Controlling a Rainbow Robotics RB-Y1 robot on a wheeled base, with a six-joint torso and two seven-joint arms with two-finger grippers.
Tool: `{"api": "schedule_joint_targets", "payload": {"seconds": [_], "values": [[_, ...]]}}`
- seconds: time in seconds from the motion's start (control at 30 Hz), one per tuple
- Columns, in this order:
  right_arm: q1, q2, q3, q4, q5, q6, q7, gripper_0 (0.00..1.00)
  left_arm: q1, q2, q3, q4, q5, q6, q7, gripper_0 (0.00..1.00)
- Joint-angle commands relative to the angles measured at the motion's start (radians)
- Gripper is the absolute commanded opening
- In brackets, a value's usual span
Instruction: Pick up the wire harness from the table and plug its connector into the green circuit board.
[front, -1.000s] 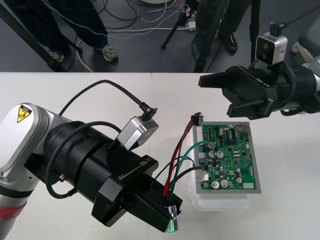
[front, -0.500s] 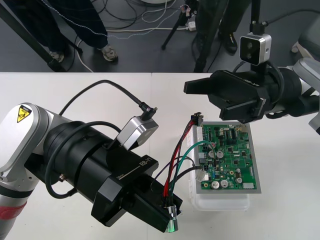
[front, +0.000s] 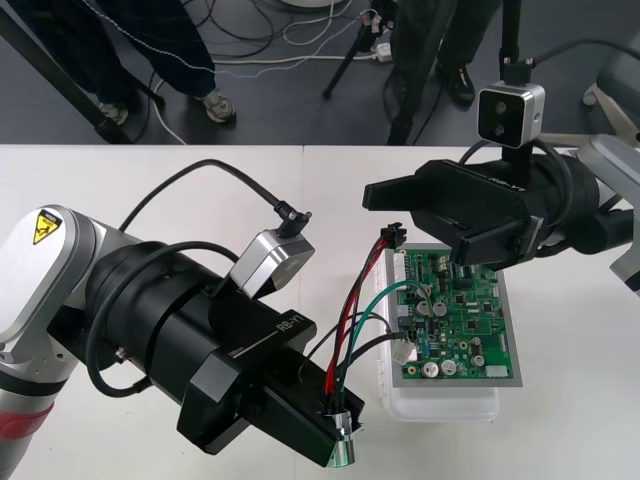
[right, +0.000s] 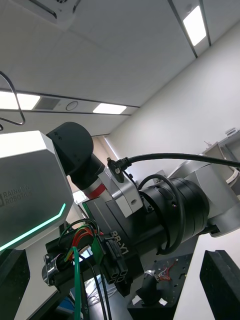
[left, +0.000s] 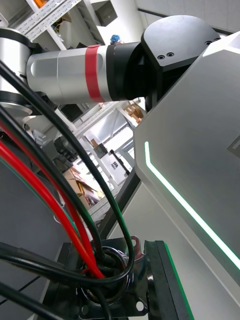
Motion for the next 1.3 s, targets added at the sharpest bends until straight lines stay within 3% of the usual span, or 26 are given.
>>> {"api": "schedule_joint_targets", "payload": {"seconds": [0.03, 1.3], "values": [[0.019, 0.041, -0.008, -0.028, -0.018, -0.009, -0.059, 1.0, -0.036, 0.007, -0.021, -0.006, 0.029, -0.024, 0.035, 0.0], [0.052, 0.092, -0.008, -0.042, -0.107, -0.009, -0.159, 1.0, -0.04, 0.007, -0.022, -0.006, 0.057, -0.024, 0.041, 0.0]]}}
